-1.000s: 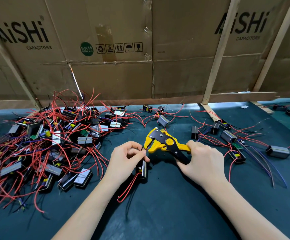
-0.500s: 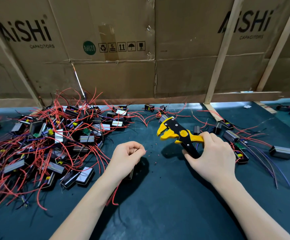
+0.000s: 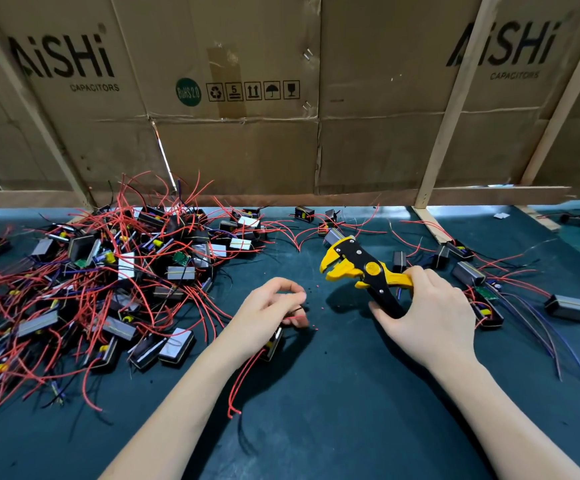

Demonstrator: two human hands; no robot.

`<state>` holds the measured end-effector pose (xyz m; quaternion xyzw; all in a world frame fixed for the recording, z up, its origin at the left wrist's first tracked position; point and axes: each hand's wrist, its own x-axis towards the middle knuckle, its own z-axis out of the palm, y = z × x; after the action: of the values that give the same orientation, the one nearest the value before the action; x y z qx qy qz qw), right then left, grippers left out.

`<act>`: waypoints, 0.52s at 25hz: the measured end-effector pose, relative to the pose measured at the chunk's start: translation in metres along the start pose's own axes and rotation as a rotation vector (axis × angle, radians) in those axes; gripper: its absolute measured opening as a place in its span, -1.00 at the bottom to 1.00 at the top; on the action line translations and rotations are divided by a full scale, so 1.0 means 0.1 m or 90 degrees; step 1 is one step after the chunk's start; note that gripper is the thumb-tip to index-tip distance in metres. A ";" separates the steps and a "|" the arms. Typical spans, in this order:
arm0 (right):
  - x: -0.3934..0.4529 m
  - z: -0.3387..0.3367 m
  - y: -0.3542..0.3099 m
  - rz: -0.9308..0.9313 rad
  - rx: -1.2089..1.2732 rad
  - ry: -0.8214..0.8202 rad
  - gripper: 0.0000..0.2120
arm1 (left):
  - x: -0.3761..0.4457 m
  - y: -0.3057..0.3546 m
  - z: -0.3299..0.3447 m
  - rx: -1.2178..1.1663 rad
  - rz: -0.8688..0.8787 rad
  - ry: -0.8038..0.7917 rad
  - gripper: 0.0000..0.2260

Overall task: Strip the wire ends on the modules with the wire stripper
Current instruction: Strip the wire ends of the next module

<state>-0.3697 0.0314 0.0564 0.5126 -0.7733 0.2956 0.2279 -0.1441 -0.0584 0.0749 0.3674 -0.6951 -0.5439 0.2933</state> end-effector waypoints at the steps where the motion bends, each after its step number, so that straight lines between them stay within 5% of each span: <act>1: 0.00 0.00 0.00 -0.003 -0.006 -0.002 -0.50 | 0.00 0.00 -0.02 -0.001 -0.005 -0.015 -0.94; 8: -0.03 0.00 -0.06 -0.047 -0.013 -0.027 -0.54 | -0.08 0.04 -0.31 0.303 0.067 -0.023 -0.99; 13: -0.04 0.01 -0.07 -0.077 -0.031 -0.037 -0.53 | -0.09 0.04 -0.17 0.290 0.085 -0.025 -0.92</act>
<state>-0.3616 0.0310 0.0549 0.5608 -0.7544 0.2471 0.2352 -0.1258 -0.0595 0.0827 0.3669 -0.8282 -0.3594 0.2241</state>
